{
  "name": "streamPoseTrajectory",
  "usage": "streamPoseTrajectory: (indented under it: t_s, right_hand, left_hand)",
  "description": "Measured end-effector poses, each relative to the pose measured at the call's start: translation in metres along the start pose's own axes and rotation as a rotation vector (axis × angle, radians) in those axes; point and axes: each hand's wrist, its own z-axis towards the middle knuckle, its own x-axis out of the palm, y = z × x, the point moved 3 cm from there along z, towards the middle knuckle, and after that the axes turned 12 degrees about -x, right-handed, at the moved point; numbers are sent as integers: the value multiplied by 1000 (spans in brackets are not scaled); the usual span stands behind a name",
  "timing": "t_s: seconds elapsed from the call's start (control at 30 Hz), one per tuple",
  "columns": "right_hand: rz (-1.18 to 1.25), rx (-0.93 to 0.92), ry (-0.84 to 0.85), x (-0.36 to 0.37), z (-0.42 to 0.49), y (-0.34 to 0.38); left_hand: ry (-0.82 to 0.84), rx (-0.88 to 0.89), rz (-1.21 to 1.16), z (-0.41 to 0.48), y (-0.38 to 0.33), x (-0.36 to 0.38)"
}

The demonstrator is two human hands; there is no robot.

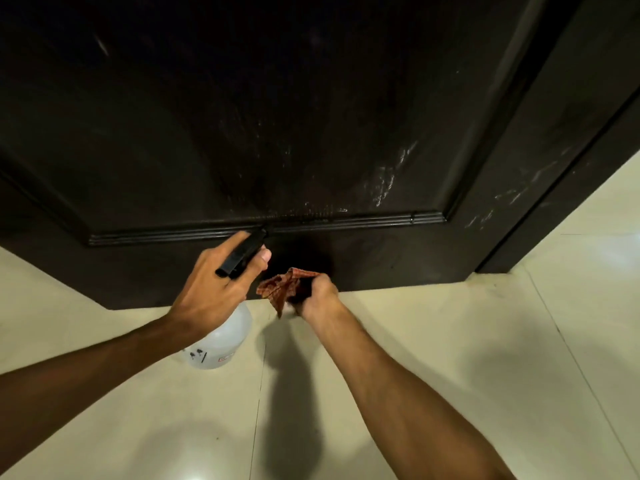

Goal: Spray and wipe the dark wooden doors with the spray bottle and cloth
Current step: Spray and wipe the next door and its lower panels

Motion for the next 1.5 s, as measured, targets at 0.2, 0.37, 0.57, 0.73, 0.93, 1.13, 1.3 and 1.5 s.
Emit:
streamPoseTrajectory:
  t_s: [0.2, 0.37, 0.57, 0.73, 0.93, 1.13, 1.3, 1.5]
  right_hand:
    - [180, -380, -133, -8, -38, 53]
    - [182, -472, -342, -23, -31, 53]
    - [3, -890, -211, -35, -38, 97]
    - [-56, -873, -346, -46, -12, 91]
    - [189, -502, -222, -59, -4, 112]
    - [-68, -855, -270, -79, 16, 129]
    - [156, -662, -190, -95, 33, 150]
    - [-40, -785, -284, -114, 30, 162]
  left_hand:
    - [30, 11, -7, -1, -2, 3]
    - [83, 40, 18, -4, -15, 18]
    - [118, 79, 3, 1, -29, 38]
    - [140, 127, -24, -1, -48, 63]
    - [189, 163, -38, 3, -59, 91]
    - [231, 197, -13, 7, -64, 113]
    - [265, 207, -30, 8, -73, 125]
    - [316, 193, -11, 13, -77, 146]
